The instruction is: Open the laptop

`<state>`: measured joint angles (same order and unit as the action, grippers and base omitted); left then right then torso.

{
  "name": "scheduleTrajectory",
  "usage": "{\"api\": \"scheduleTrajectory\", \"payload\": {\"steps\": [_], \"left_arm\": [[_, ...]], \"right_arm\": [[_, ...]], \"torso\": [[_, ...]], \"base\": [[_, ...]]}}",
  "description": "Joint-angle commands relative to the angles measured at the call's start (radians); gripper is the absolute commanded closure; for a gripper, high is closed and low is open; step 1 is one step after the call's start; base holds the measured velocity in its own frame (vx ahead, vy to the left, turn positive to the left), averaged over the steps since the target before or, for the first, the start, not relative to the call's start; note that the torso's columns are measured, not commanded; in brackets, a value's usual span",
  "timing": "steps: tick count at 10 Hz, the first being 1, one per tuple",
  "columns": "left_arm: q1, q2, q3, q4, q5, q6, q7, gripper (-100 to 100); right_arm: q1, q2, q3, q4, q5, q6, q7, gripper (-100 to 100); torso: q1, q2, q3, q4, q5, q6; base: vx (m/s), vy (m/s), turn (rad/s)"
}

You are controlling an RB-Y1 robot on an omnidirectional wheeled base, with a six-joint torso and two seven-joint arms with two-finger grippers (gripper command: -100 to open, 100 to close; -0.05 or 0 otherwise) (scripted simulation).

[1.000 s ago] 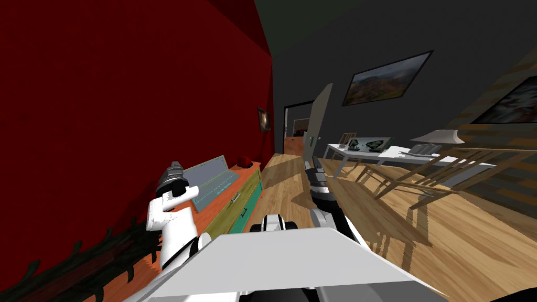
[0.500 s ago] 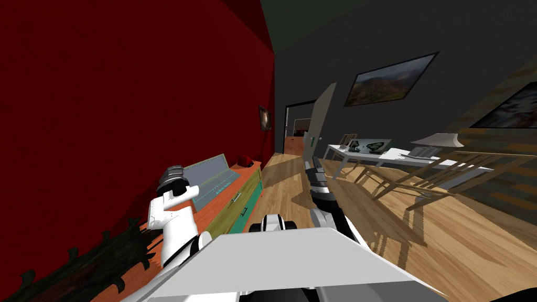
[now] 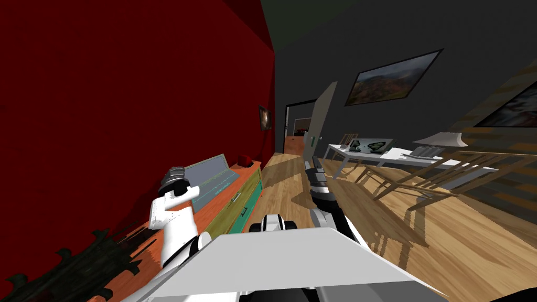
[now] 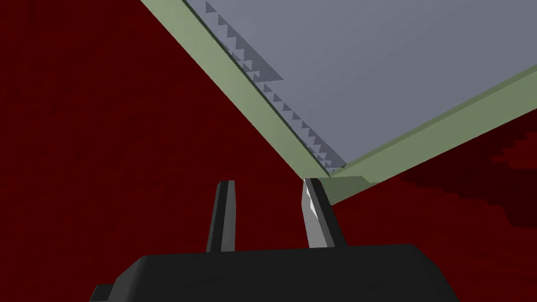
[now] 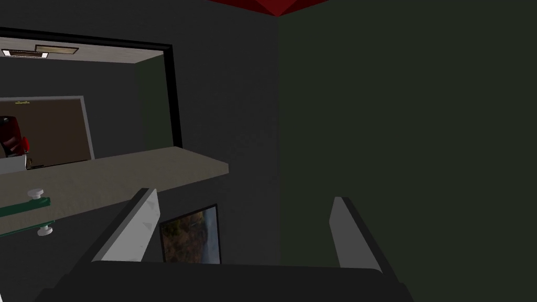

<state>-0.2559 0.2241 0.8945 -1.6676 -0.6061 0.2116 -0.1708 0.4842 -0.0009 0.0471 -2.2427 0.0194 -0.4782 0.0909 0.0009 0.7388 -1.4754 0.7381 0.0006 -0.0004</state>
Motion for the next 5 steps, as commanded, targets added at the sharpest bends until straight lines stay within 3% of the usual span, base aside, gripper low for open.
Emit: {"api": "scheduleTrajectory", "payload": {"steps": [1, 5], "left_arm": [[-0.004, 0.017, -0.01, 0.016, -0.002, 0.045, -0.015, -100], [-0.011, 0.044, -0.029, 0.04, -0.007, 0.115, -0.038, -100]], "right_arm": [[0.0, 0.0, 0.0, 0.0, 0.0, 0.0, 0.0, 0], [0.0, 0.0, 0.0, 0.0, 0.0, 0.0, 0.0, 0]], "torso": [[0.005, -0.002, -0.001, -0.001, 0.003, -0.002], [-0.002, -0.001, -0.001, 0.0, -0.001, 0.0]], "base": [[-0.016, -0.001, 0.001], [-0.016, 0.013, -0.015]]}}
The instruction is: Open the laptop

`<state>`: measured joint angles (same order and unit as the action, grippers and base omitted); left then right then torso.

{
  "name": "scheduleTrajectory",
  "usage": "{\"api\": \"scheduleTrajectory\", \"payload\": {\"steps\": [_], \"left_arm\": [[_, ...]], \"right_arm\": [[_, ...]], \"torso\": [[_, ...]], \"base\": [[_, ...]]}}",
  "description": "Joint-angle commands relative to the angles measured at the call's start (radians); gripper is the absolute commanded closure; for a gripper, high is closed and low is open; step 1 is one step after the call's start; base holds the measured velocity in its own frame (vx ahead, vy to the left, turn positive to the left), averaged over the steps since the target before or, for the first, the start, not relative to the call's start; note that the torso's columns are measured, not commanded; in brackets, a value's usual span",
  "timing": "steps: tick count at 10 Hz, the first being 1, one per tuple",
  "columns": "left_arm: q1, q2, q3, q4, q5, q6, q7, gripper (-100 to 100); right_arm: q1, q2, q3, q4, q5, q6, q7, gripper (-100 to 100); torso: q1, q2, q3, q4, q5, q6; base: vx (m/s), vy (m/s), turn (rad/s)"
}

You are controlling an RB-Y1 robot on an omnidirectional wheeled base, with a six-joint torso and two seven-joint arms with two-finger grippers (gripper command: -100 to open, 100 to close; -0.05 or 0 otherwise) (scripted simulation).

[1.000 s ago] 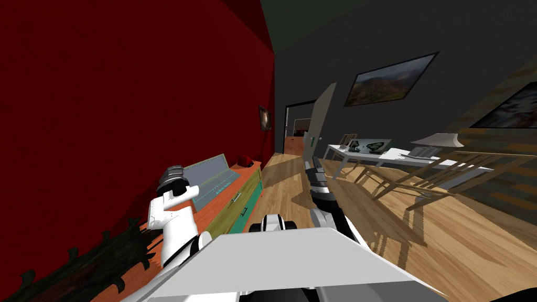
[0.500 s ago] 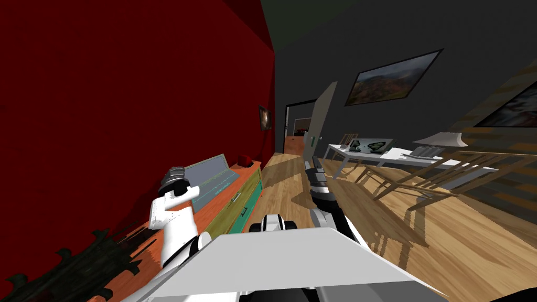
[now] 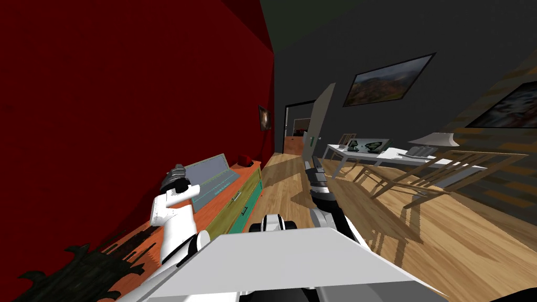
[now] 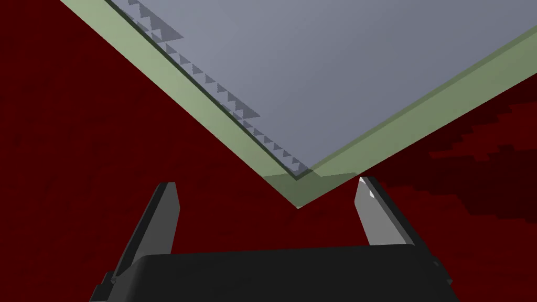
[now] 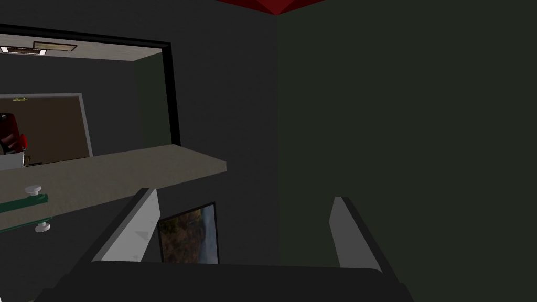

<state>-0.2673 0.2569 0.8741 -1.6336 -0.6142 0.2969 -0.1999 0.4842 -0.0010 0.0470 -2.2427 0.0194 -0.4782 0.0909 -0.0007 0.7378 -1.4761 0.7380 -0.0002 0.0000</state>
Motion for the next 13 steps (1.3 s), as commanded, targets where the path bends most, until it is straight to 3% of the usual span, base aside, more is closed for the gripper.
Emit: {"api": "scheduleTrajectory", "payload": {"steps": [1, 4, 7, 8, 9, 13], "left_arm": [[-0.002, 0.018, -0.013, 0.012, 0.0, 0.047, -0.015, -100], [-0.007, 0.037, -0.027, 0.03, -0.003, 0.098, -0.032, -100], [-0.014, 0.041, -0.026, 0.025, -0.001, 0.1, -0.033, -100], [-0.015, 0.042, -0.026, 0.024, -0.001, 0.104, -0.034, 100], [0.009, 0.022, -0.009, 0.028, -0.002, 0.055, -0.016, 100], [0.033, 0.003, 0.008, 0.031, -0.002, -0.052, 0.002, 100]], "right_arm": [[0.0, 0.0, 0.0, 0.0, 0.0, 0.0, 0.0, 0], [0.0, 0.0, 0.0, 0.0, 0.0, 0.0, 0.0, 0], [0.0, 0.0, 0.0, 0.0, 0.0, 0.0, 0.0, 0], [0.0, 0.0, 0.0, 0.0, 0.0, 0.0, 0.0, 0], [0.0, 0.0, 0.0, 0.0, 0.0, 0.0, 0.0, 0], [0.0, 0.0, 0.0, 0.0, 0.0, 0.0, 0.0, 0]], "torso": [[0.0, 0.0, 0.0, 0.0, 0.0, 0.0], [0.001, 0.0, 0.0, 0.0, 0.0, 0.0], [0.005, -0.002, -0.001, -0.001, 0.001, 0.0], [0.002, -0.001, -0.001, -0.001, 0.001, 0.0], [-0.002, 0.0, 0.0, 0.0, -0.001, 0.002], [0.002, -0.002, 0.0, -0.003, 0.005, -0.002]], "base": [[-0.012, 0.002, -0.014], [-0.014, 0.005, -0.016], [0.02, 0.05, -0.026], [0.0, 0.008, 0.021], [0.084, -0.026, 0.225], [0.089, -0.038, 0.113]]}}
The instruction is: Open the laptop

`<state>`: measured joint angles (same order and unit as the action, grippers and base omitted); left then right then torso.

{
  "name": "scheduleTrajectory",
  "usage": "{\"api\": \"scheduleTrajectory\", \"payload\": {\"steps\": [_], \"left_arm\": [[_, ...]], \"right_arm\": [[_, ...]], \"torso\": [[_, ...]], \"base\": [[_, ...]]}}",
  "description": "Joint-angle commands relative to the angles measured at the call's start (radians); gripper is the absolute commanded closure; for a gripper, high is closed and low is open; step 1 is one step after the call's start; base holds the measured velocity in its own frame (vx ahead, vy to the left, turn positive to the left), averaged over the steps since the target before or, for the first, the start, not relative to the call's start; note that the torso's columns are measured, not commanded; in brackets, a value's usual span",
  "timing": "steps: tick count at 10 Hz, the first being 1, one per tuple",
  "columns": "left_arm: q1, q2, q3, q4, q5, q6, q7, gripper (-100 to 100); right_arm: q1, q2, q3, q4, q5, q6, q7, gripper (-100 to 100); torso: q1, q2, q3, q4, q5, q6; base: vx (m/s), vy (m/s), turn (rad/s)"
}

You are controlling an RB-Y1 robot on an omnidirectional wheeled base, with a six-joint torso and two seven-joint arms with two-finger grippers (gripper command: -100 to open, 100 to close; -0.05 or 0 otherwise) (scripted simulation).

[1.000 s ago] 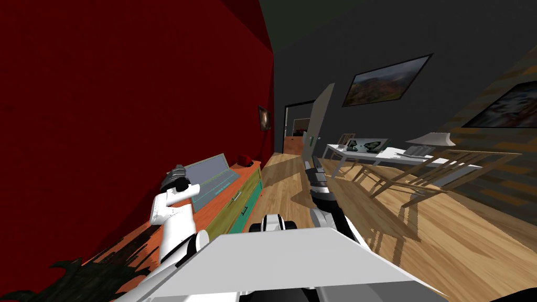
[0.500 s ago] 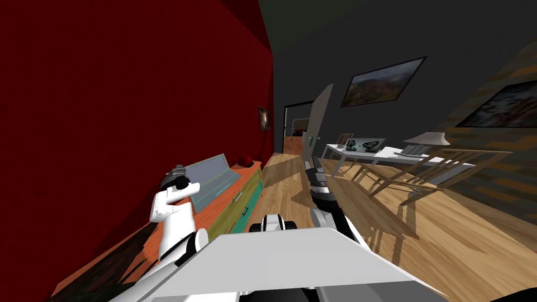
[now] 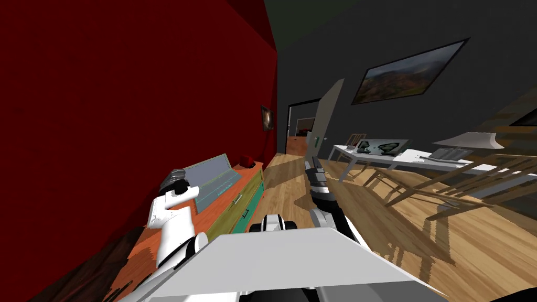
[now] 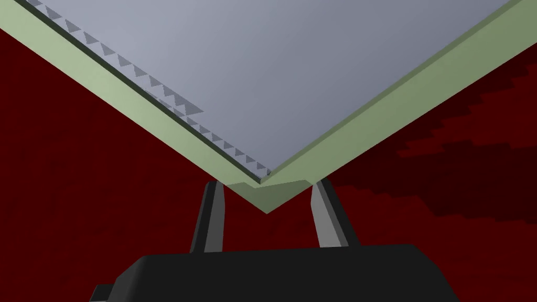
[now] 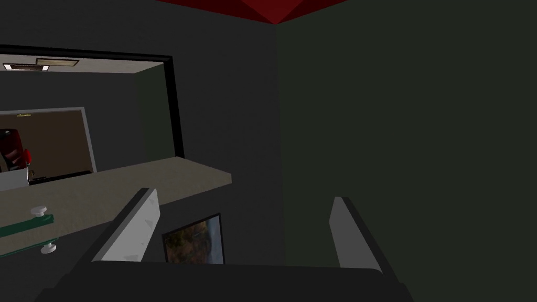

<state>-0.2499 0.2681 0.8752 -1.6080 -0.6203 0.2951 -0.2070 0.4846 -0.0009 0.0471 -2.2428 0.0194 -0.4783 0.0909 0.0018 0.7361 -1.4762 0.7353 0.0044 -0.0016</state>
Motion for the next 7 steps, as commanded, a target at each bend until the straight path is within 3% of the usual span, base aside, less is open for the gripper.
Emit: {"api": "scheduleTrajectory", "payload": {"steps": [1, 5, 7], "left_arm": [[0.015, -0.008, 0.006, 0.006, 0.004, -0.068, 0.009, 100], [0.062, -0.046, 0.039, 0.012, 0.004, -0.187, 0.046, 100], [0.062, -0.046, 0.039, 0.012, 0.004, -0.243, 0.046, 100]], "right_arm": [[0.0, 0.0, 0.0, 0.0, 0.0, 0.0, 0.0, 0], [0.0, 0.0, 0.0, 0.0, 0.0, 0.0, 0.0, 0], [0.0, 0.0, 0.0, 0.0, 0.0, 0.0, 0.0, 0]], "torso": [[0.002, 0.0, 0.0, 0.001, -0.001, 0.001], [0.003, 0.002, 0.0, 0.001, -0.001, 0.003], [0.004, 0.0, 0.0, 0.0, 0.002, 0.0]], "base": [[0.042, -0.022, 0.024], [0.083, -0.031, 0.126], [0.067, -0.038, 0.083]]}}
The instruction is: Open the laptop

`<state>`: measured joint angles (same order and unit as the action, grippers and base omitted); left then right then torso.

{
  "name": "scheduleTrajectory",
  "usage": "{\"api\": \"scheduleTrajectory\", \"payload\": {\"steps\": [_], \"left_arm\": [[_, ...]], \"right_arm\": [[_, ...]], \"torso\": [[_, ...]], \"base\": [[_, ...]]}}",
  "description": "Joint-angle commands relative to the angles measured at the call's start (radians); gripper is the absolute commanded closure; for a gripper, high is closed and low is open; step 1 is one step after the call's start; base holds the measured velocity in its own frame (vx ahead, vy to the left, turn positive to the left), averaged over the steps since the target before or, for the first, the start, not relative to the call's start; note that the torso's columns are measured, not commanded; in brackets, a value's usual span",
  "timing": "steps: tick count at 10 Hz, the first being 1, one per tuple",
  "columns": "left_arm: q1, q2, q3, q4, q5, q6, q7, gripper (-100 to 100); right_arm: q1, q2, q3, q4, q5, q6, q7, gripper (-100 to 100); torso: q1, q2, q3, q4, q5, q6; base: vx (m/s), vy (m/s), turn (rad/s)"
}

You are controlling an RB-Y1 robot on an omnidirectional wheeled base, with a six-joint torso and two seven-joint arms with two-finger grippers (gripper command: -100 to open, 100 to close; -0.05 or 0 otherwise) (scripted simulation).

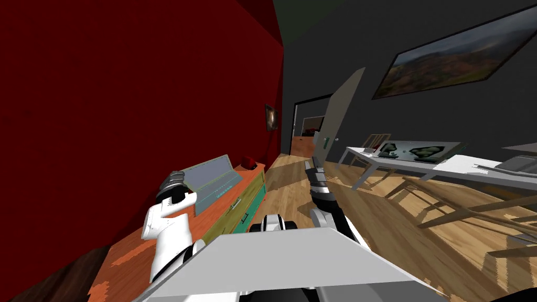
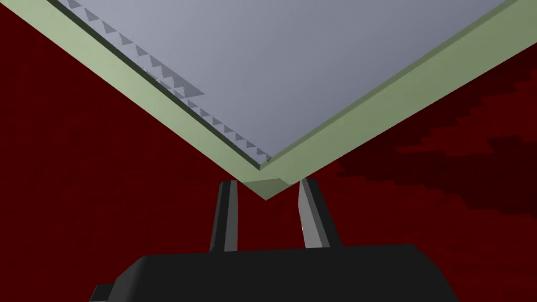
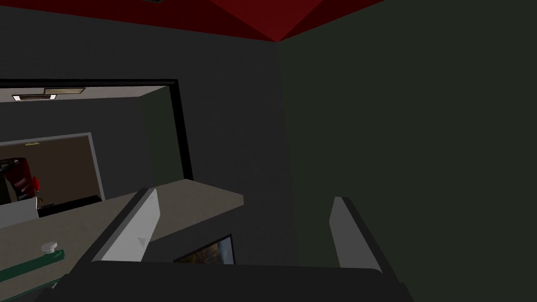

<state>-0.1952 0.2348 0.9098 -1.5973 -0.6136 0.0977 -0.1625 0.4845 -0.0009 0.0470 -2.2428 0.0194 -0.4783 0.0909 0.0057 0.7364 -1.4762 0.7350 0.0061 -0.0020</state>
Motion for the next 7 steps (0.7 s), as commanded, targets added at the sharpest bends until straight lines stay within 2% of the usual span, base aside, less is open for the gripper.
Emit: {"api": "scheduleTrajectory", "payload": {"steps": [1, 2, 3, 4, 6, 7], "left_arm": [[0.03, -0.032, 0.02, 0.005, -0.003, -0.076, 0.019, 100], [0.03, -0.032, 0.02, 0.005, -0.003, -0.106, 0.019, 100], [0.03, -0.032, 0.02, 0.005, -0.003, -0.133, 0.019, 100], [0.054, -0.051, 0.037, 0.008, -0.003, -0.167, 0.037, 100], [0.054, -0.051, 0.037, 0.008, -0.003, -0.22, 0.037, 100], [0.077, -0.07, 0.053, 0.011, -0.004, -0.257, 0.056, 100]], "right_arm": [[0.0, 0.0, 0.0, 0.0, 0.0, 0.0, 0.0, 0], [0.0, 0.0, 0.0, 0.0, 0.0, 0.0, 0.0, 0], [0.0, 0.0, 0.0, 0.0, 0.0, 0.0, 0.0, 0], [0.0, 0.0, 0.0, 0.0, 0.0, 0.0, 0.0, 0], [0.0, 0.0, 0.0, 0.0, 0.0, 0.0, 0.0, 0], [0.0, 0.0, 0.0, 0.0, 0.0, 0.0, 0.0, 0]], "torso": [[0.0, 0.001, 0.0, 0.001, -0.001, 0.004], [0.0, -0.001, 0.0, 0.0, 0.001, -0.001], [0.001, -0.001, -0.001, 0.0, 0.001, 0.0], [0.001, -0.001, -0.001, 0.0, -0.001, 0.004], [-0.006, -0.001, -0.002, 0.002, -0.006, 0.003], [-0.006, 0.002, 0.0, 0.003, -0.006, 0.003]], "base": [[0.075, -0.03, 0.159], [0.094, -0.052, 0.135], [0.047, -0.033, 0.042], [0.073, -0.048, 0.189], [0.069, -0.041, 0.058], [0.091, -0.05, 0.223]]}}
